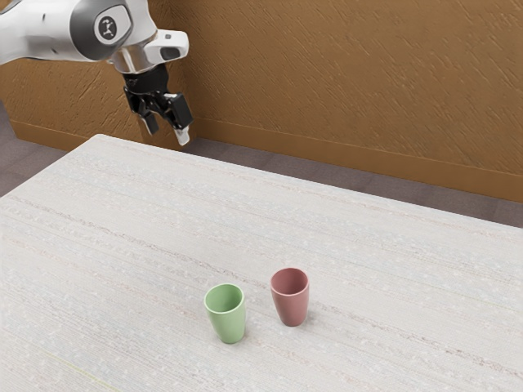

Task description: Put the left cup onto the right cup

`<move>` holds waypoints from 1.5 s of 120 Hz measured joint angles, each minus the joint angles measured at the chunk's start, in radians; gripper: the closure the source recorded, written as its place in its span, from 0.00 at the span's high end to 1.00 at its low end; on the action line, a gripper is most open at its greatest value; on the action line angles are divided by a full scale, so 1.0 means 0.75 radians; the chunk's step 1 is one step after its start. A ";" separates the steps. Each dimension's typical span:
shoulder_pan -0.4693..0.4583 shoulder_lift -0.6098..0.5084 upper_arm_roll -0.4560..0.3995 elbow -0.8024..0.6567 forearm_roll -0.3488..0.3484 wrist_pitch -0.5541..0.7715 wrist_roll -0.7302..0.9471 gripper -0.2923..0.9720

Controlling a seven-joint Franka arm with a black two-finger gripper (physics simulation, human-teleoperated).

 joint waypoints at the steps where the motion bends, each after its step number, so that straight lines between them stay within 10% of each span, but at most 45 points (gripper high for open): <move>1: 0.000 0.000 0.000 0.000 0.000 0.000 0.000 0.77; 81: 0.000 -0.004 -0.016 -0.045 -0.008 -0.056 0.005 0.77; 180: 0.003 -0.248 -0.154 -0.700 0.019 0.260 -0.029 0.77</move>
